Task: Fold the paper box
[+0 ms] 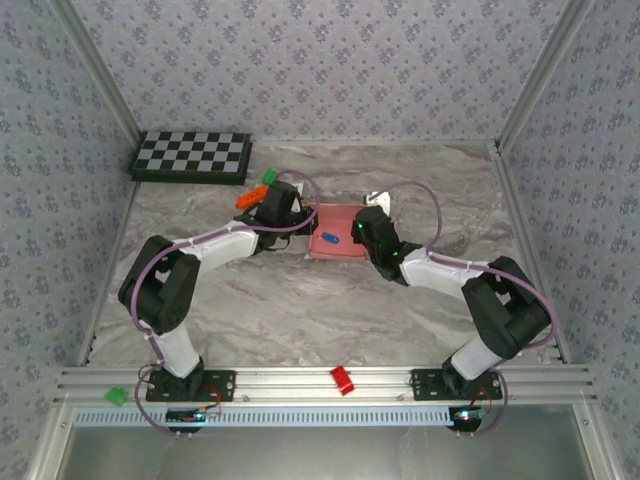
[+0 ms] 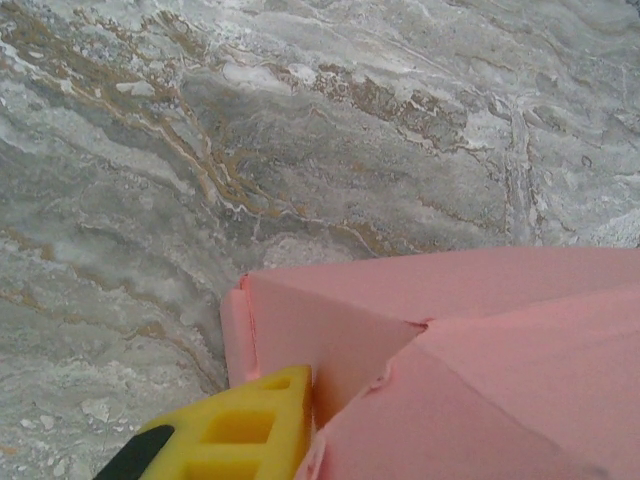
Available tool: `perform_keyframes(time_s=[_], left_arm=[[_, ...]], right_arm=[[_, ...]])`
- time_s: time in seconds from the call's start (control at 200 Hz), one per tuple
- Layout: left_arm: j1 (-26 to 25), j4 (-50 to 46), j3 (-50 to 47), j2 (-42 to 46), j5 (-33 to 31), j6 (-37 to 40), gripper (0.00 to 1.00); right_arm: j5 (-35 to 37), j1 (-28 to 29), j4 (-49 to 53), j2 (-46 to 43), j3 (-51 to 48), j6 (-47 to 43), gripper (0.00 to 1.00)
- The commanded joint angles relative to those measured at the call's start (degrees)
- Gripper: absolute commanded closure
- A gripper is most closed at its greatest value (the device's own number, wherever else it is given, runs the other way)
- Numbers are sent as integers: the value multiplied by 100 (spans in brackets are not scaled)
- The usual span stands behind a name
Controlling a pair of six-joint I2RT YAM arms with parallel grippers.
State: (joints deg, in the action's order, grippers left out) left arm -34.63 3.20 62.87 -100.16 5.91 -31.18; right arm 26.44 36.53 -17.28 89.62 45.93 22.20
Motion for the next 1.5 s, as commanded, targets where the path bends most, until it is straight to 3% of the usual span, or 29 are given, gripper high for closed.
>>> perform_keyframes(time_s=[0.0, 1.494], left_arm=[[-59, -13, -72, 230, -7, -73, 83], [-116, 65, -253, 266, -64, -106, 84]], right_arm=[[191, 78, -65, -60, -57, 192, 78], [307, 250, 295, 46, -5, 891, 70]])
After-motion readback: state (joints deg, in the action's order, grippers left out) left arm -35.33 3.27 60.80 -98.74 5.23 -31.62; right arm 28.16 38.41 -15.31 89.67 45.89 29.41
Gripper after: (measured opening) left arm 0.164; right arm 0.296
